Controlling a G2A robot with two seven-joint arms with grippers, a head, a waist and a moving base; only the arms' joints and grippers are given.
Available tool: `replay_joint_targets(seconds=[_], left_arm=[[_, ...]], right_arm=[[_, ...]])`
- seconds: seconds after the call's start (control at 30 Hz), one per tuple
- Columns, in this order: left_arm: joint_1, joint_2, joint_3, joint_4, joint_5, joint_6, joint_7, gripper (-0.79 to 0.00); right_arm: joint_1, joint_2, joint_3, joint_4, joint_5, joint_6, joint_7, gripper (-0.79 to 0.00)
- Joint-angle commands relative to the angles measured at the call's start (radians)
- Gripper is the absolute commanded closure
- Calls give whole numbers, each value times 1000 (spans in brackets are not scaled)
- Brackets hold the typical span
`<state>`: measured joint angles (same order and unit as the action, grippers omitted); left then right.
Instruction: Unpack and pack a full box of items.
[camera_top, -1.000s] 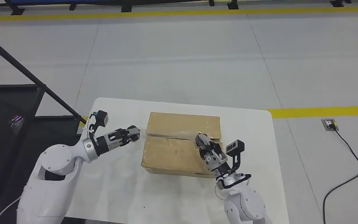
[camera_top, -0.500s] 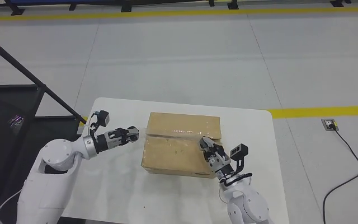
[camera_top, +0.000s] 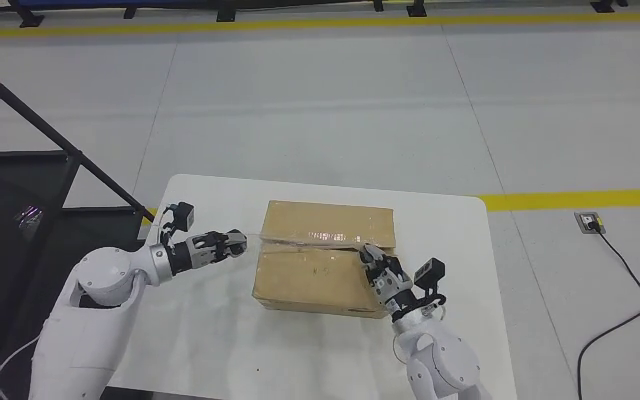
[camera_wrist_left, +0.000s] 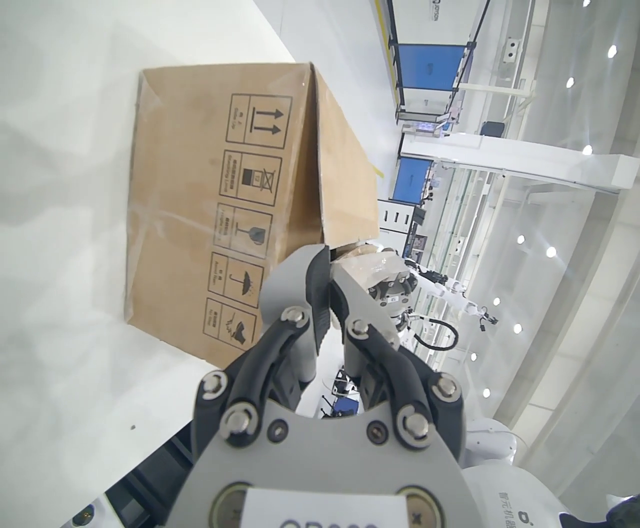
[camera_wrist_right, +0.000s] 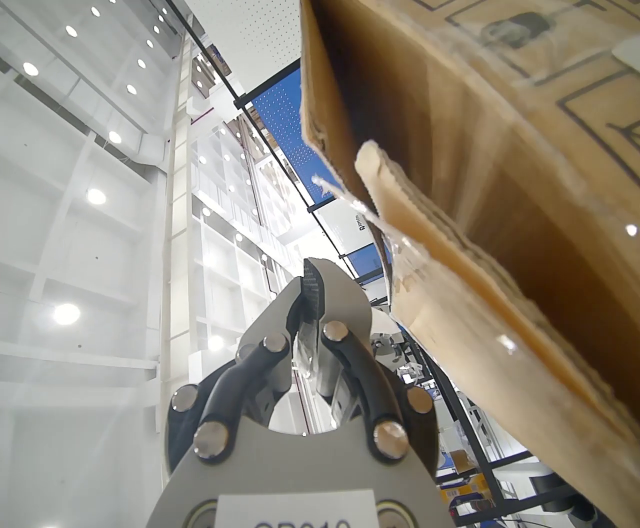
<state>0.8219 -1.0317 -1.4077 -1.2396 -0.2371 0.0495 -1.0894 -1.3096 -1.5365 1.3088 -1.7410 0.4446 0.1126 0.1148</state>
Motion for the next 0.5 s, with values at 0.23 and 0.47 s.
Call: replay_joint_targets(seconds=[0.23,0.47], left_arm=[[1,5,4,3,-10,3,11,-773],[-4,7,13,0,-10,-8,35,-785]], right_arm=[[8,3,0,3,6,34,-21,0],[2,4,2,-8,21,18,-37,0]])
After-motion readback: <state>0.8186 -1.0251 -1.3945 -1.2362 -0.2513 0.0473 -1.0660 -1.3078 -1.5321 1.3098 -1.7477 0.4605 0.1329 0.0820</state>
